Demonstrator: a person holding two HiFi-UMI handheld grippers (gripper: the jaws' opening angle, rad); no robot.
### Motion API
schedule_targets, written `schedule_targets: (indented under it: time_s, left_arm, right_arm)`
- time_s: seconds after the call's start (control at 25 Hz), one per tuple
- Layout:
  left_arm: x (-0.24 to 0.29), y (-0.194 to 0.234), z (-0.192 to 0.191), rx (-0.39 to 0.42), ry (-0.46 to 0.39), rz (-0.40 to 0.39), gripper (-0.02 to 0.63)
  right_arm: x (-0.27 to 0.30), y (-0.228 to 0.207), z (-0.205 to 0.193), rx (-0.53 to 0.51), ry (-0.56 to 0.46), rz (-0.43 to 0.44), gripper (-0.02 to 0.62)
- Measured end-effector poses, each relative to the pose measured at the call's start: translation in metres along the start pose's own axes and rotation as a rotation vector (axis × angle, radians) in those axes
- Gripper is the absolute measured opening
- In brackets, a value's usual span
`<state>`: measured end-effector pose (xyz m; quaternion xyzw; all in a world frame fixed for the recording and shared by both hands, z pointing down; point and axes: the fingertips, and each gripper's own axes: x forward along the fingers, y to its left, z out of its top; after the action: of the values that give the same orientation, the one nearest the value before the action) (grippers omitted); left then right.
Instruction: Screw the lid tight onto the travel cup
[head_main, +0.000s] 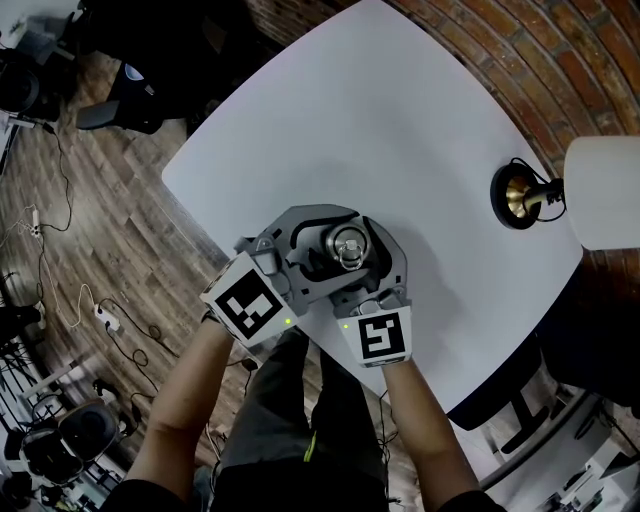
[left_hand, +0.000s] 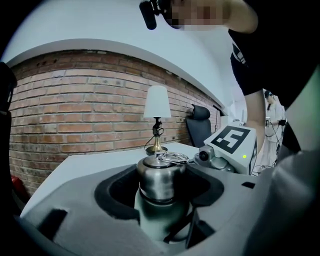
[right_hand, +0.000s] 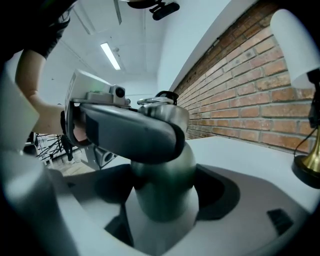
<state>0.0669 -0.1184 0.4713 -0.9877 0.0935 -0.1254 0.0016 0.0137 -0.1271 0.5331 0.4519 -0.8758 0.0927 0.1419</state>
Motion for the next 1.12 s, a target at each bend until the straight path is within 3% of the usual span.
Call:
schedule_targets:
  time_s: [0.4, 0.76, 1.0, 1.12]
  left_arm:
    - [-0.009, 0.007, -0.011, -0.017, -0.028, -0.014, 0.27]
    - [-0.016, 0.006, -0.012, -0.01, -0.064, 0.0, 0.272]
    - [-0.02, 0.013, -0.009, -0.135, -0.113, 0.052, 0.337]
    - [-0.022, 0.011, -0.008, -0.12, -0.091, 0.054, 0.341]
  right_arm:
    - [0.012, 0.005, -0.007, -0.023, 0.026, -0.007, 0.357]
    - [0.006, 0.015, -0.009, -0.121, 0.065, 0.001, 0.359]
    - [-0.011, 0.017, -0.01, -0.128, 0.082, -0.006, 0.359]
    - [-0.018, 0.018, -0.011, -0.118, 0.087, -0.008, 0.359]
